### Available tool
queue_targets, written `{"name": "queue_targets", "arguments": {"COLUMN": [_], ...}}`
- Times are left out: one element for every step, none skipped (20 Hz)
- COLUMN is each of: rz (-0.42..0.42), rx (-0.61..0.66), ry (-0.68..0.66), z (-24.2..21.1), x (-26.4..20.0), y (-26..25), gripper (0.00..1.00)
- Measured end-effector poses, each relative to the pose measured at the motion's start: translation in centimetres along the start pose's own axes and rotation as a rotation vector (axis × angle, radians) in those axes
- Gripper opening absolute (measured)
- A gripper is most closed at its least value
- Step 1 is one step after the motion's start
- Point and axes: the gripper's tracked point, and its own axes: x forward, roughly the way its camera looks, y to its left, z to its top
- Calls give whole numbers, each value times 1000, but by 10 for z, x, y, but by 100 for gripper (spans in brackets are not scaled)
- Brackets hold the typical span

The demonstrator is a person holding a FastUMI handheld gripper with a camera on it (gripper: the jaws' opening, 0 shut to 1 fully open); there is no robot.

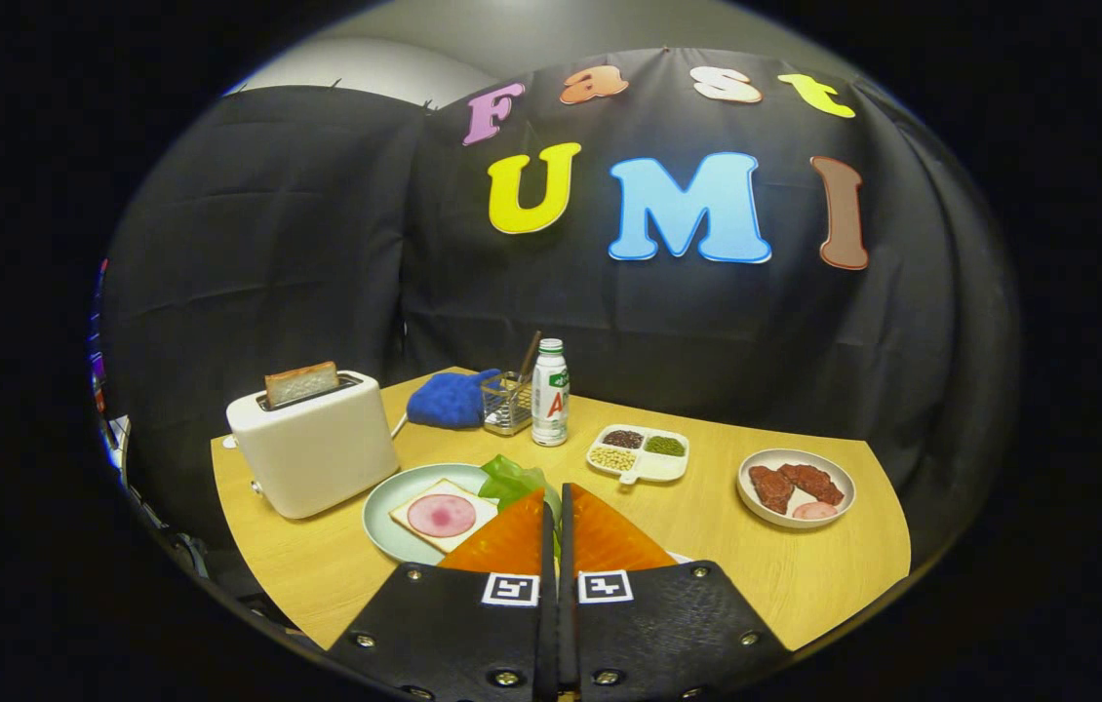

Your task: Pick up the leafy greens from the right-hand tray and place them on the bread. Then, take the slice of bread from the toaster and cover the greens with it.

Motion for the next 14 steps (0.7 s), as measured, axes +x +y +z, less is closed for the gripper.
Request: {"name": "queue_targets", "arguments": {"rz": [15, 31, 48, 64, 81, 99, 118, 136, 154, 169, 189, 208, 222, 230], "rx": [-5, -8, -10, -9, -8, -7, -6, -6, -10, -8, -4, 4, 11, 23], "ry": [2, 6, 7, 7, 9, 11, 14, 16, 20, 22, 26, 31, 35, 42], "z": [0, 0, 0, 1, 1, 1, 0, 1, 0, 1, -1, -2, -3, -4], "x": [3, 7, 11, 14, 18, 21, 24, 27, 30, 33, 37, 40, 44, 49], "y": [9, 19, 28, 38, 47, 57, 67, 78, 87, 96, 106, 115, 120, 124], "gripper": [1, 1, 1, 1, 1, 1, 1, 1, 1, 1, 1, 1, 1, 1]}}
